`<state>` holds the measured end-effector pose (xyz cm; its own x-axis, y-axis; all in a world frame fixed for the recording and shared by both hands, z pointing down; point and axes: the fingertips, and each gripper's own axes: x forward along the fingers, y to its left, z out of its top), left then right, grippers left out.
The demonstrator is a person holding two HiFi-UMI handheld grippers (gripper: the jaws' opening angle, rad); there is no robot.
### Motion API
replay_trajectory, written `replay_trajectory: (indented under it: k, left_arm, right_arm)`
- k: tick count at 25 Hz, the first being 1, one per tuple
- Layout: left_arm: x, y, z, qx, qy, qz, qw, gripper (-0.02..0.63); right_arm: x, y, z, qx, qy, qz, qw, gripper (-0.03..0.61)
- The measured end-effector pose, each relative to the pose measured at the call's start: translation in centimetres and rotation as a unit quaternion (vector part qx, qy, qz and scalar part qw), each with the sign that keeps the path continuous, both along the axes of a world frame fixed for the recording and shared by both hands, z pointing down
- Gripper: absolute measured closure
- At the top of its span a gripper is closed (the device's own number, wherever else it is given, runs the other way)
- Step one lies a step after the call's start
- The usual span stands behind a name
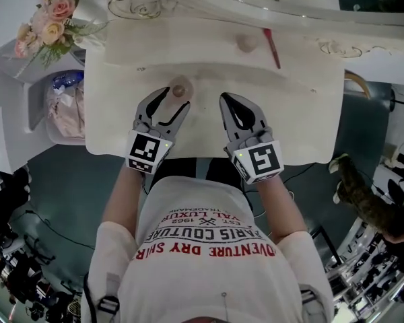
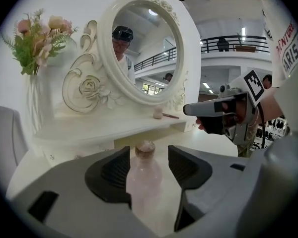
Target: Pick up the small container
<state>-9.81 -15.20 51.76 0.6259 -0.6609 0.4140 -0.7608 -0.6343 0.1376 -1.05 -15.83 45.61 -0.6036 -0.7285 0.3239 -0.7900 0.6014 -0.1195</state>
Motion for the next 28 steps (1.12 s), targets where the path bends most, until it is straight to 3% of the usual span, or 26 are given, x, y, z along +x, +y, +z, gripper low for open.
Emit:
replay_trajectory:
  k: [4,11,18,22,28]
  left_arm:
    - [0.1,-1.3,1.7,0.007,-0.015,0.003,0.9999,0.360]
    - [0.9,-2.6,2.6,0.032,-0.007,0.016,0.9993,0.360]
    - [1.5,-3.1,2.7,0.039,0.008,0.020,0.9990,0.390]
    - [1.8,-3.1,2.3,0.056,-0.007,0.026,0.9981,0.451]
    - [2.1,-3.0,2.3,0.055,-0.035,0.035,0.9973,0.480]
  right_arm:
    - [0.4,-0.3,1.2,-0.006,0.000,0.013,1.000,0.580]
    - [1.6,-0.2,2.5,-0.020,0.013,0.029,0.999,0.580]
    - [3.3,-0.1,3.0,-0.028,0.017,0.043,0.999,0.580]
    - [3.5,-0.1,2.8,-0.024,0.018,0.042,0.999,0.580]
    - [3.2,-0.1,2.0,-0.022,0.020,0.039,0.999,0.580]
